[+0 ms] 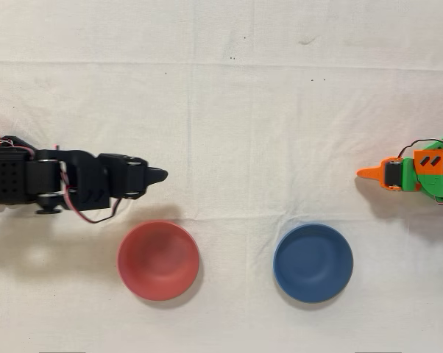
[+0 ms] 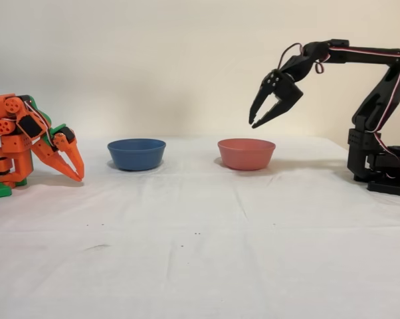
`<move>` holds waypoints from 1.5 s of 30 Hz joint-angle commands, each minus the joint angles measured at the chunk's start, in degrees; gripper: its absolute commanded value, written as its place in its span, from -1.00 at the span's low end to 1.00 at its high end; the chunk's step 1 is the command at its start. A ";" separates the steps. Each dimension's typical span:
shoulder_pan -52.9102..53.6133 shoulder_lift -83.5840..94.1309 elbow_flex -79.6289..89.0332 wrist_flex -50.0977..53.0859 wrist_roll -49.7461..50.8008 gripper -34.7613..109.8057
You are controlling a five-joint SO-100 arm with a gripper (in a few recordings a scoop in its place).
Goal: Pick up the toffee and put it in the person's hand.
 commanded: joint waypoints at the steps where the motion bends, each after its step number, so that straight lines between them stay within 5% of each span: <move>1: 1.76 10.28 5.80 -2.55 -0.97 -0.52; 20: 5.71 43.42 30.41 3.34 0.62 -0.52; 45: 6.15 65.57 46.41 10.72 4.13 -0.52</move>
